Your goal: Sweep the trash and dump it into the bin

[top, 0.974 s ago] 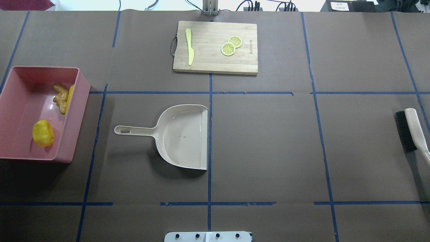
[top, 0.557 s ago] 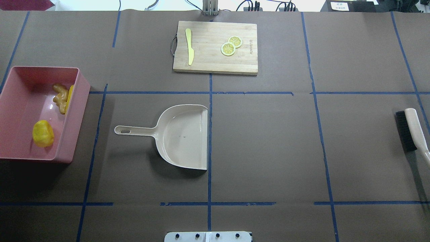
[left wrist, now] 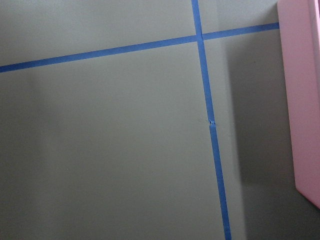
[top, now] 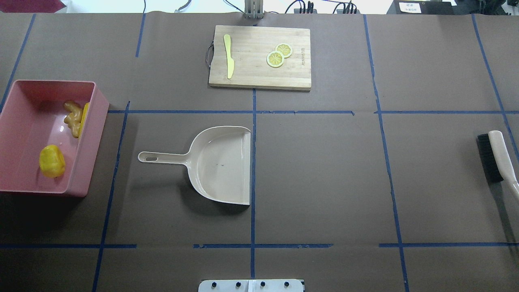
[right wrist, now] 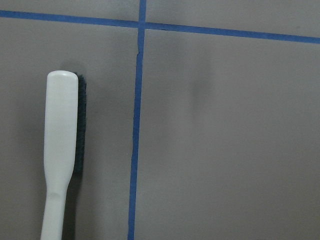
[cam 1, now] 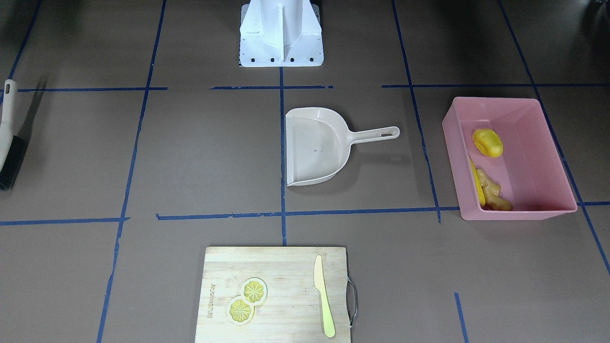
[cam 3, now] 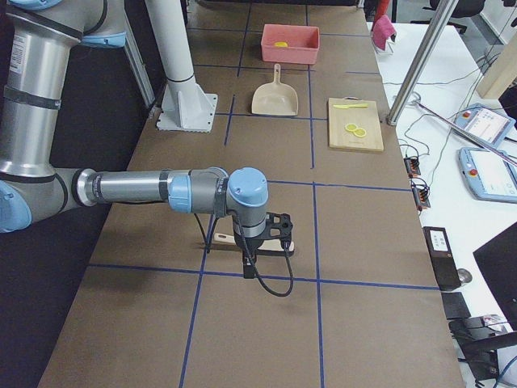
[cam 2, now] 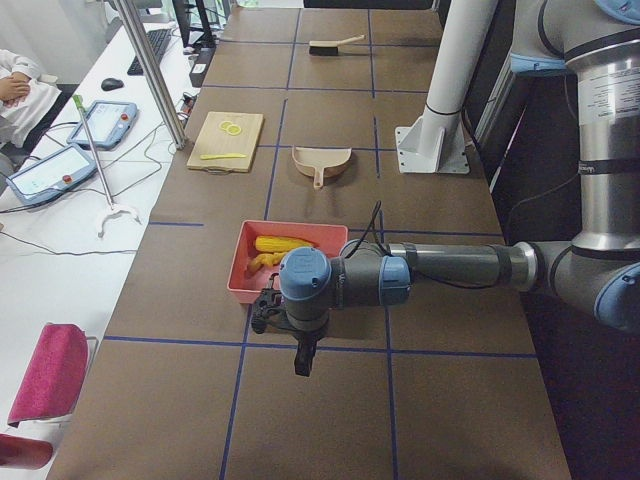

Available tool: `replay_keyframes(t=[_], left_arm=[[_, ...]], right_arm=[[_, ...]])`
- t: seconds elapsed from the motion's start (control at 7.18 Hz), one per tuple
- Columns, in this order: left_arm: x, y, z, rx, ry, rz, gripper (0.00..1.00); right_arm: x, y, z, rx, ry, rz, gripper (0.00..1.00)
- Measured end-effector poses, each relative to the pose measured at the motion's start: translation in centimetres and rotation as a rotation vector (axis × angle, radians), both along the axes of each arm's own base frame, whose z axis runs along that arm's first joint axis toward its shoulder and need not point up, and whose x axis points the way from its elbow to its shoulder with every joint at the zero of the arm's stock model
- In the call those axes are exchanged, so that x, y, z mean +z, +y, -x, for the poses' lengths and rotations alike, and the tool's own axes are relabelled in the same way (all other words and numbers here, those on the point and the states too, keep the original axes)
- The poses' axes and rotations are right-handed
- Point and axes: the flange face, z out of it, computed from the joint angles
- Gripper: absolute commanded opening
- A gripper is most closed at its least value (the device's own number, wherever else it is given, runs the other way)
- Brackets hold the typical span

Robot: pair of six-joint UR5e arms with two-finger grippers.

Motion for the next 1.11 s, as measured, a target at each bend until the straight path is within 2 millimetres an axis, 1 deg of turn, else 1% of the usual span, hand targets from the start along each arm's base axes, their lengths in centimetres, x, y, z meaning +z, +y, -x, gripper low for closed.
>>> replay_keyframes(t=[0.7, 1.11], left_arm=[[0.1, -0.2, -0.1, 0.005, 0.001, -0.006, 1.0], [0.1, -0.2, -0.1, 0.006, 0.001, -0.008, 1.0]], right_arm=[[0.2, -0.3, 1.2, -0.026, 0.001, 0.008, 1.0], [0.2, -0.4, 1.3, -0.031, -0.002, 0.007, 1.0]])
